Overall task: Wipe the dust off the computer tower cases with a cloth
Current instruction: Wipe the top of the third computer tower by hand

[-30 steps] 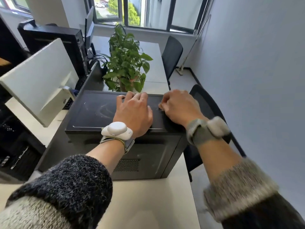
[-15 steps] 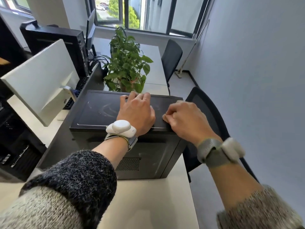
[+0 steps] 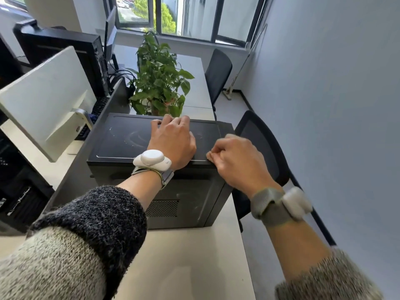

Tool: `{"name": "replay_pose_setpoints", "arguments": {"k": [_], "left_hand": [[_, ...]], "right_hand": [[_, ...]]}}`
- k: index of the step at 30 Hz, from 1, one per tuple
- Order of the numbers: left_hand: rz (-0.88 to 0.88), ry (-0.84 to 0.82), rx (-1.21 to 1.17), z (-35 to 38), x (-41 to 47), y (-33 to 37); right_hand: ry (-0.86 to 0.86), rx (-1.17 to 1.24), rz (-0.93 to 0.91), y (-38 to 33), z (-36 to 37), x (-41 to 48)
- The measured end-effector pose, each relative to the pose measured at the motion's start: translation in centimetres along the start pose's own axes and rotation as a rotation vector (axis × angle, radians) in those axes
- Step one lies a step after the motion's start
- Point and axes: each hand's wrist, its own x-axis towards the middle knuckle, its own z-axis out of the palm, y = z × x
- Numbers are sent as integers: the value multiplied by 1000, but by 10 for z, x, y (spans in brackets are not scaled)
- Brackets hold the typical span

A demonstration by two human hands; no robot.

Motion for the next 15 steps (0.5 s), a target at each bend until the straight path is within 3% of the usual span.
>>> {"name": "replay_pose_setpoints", "arguments": {"k": [7, 15], "left_hand": [[62, 18, -76, -15, -4, -2], [-31, 129, -1, -51, -20, -80]], "right_hand": [[-15, -49, 106, -8, -6, 28], [43, -105, -1, -13, -2, -11]]}}
